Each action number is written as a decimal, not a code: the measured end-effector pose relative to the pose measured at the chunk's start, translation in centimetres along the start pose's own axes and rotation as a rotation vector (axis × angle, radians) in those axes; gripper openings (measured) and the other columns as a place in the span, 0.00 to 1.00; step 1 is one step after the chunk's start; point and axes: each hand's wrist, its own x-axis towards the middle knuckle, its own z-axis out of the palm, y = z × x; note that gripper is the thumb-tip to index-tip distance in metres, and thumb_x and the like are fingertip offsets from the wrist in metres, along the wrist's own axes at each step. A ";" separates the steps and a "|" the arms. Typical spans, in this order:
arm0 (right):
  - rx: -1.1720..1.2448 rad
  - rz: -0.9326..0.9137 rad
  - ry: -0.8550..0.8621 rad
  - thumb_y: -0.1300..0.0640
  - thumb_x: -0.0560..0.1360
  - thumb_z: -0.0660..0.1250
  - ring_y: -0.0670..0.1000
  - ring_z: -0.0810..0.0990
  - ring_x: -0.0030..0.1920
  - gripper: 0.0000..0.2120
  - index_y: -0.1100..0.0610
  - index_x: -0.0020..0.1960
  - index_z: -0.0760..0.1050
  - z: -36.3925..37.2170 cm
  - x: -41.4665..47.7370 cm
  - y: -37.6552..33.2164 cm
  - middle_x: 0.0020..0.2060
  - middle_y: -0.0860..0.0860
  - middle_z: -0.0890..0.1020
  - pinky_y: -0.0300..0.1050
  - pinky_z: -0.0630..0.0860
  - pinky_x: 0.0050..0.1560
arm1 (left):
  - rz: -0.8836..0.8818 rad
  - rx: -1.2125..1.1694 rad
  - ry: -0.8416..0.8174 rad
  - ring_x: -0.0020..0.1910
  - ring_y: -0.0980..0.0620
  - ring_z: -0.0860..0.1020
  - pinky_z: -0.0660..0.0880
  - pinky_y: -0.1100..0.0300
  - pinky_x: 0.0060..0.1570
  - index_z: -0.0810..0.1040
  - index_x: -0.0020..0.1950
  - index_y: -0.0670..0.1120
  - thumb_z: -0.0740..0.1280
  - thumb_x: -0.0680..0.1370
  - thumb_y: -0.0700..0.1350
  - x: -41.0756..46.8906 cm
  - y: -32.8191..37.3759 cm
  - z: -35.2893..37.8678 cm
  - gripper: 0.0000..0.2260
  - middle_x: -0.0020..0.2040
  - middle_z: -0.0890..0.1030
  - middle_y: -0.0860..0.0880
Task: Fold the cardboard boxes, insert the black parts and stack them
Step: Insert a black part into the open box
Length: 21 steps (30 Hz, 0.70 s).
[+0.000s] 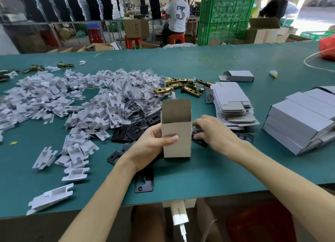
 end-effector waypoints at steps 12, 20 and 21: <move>0.510 -0.066 0.629 0.60 0.77 0.73 0.43 0.84 0.41 0.04 0.58 0.51 0.82 -6.5 -2.7 -2.2 0.41 0.47 0.85 0.38 0.80 0.47 | -0.007 -0.008 -0.046 0.60 0.47 0.82 0.79 0.55 0.59 0.80 0.65 0.42 0.71 0.75 0.35 0.0 -0.3 0.0 0.18 0.61 0.85 0.44; 0.420 -0.408 0.531 0.62 0.74 0.75 0.48 0.81 0.41 0.07 0.60 0.50 0.79 -9.6 -2.1 -7.5 0.42 0.48 0.84 0.44 0.78 0.45 | 0.010 -0.104 -0.011 0.59 0.46 0.82 0.81 0.53 0.59 0.77 0.69 0.40 0.69 0.78 0.39 0.0 -0.1 0.3 0.19 0.61 0.84 0.43; 0.345 -0.428 0.484 0.63 0.75 0.74 0.50 0.81 0.42 0.05 0.60 0.49 0.79 -9.4 -1.7 -7.8 0.42 0.49 0.84 0.49 0.78 0.46 | 0.008 -0.111 -0.009 0.59 0.46 0.82 0.80 0.53 0.60 0.77 0.69 0.39 0.69 0.77 0.40 0.0 -0.1 0.3 0.20 0.61 0.84 0.42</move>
